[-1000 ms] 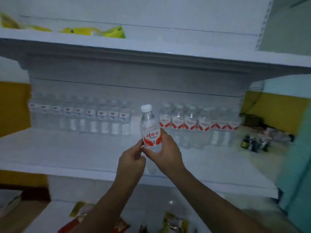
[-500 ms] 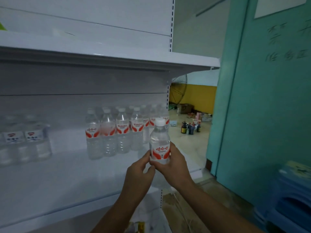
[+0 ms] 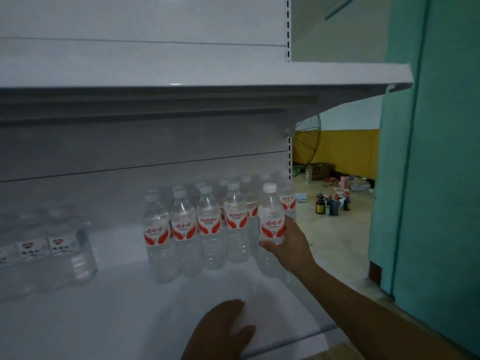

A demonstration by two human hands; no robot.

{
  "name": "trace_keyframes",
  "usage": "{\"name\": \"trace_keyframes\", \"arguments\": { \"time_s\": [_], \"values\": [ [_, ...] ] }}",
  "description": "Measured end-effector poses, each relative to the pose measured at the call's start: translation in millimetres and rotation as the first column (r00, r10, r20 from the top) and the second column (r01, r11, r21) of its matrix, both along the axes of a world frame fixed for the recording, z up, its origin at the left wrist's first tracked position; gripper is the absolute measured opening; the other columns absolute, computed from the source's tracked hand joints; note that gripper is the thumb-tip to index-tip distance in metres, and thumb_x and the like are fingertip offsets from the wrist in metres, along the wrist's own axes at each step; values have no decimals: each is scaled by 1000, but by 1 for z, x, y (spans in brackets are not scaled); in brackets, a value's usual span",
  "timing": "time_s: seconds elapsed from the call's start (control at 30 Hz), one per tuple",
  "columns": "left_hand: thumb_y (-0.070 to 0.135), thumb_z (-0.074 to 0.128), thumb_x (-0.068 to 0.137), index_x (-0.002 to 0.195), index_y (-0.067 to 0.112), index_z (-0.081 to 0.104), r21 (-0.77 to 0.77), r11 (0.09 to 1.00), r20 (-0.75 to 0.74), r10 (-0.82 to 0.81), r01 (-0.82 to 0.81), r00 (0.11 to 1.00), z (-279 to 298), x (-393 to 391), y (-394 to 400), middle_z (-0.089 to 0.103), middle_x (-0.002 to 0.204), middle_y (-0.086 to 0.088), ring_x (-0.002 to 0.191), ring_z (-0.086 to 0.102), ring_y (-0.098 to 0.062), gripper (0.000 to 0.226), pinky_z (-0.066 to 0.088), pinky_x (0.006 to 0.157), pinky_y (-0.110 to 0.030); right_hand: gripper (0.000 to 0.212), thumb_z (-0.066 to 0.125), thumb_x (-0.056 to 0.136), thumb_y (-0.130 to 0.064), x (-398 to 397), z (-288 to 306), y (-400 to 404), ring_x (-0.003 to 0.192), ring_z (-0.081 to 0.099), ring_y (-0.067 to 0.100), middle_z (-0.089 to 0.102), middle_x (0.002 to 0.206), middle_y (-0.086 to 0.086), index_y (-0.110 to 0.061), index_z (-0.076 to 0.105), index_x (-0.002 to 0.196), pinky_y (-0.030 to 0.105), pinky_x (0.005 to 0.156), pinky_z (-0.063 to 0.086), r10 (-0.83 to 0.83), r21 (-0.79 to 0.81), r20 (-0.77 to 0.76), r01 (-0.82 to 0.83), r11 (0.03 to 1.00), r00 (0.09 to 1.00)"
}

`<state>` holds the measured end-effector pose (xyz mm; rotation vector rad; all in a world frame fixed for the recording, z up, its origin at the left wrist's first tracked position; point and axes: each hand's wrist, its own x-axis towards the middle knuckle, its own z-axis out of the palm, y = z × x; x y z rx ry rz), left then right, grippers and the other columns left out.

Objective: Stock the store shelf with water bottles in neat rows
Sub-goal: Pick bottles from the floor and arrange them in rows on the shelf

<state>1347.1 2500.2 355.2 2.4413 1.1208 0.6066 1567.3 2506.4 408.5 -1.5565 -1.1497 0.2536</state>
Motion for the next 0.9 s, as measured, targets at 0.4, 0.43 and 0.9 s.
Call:
{"name": "trace_keyframes", "arguments": {
  "time_s": [0.4, 0.43, 0.9],
  "values": [
    [51, 61, 84, 137, 32, 46, 8, 999, 2, 36, -36, 999, -16, 15, 22, 44, 142, 16, 130, 39, 0, 58, 19, 110, -11, 73, 84, 73, -26, 27, -20, 87, 116, 58, 14, 62, 127, -3, -20, 47, 137, 35, 100, 46, 14, 45, 14, -15, 999, 1000],
    [51, 61, 84, 137, 32, 47, -4, 999, 9, 41, -41, 999, -16, 15, 22, 45, 142, 16, 130, 39, -1, 58, 21, 111, -13, 73, 83, 74, -26, 27, -21, 87, 116, 57, 14, 62, 128, -3, -20, 47, 137, 34, 100, 45, 25, 45, 8, -25, 999, 1000],
    [33, 63, 87, 119, 41, 58, -42, 934, 438, 337, -355, 834, 12, -155, -97, 49, 116, 37, 107, 41, 29, 33, 28, 90, 6, 45, 68, 90, -21, -169, -24, -93, 117, 51, -9, 53, 131, -22, -32, 52, 131, 16, 96, 46, 458, 8, -95, -459, 888, 884]
  ]
}}
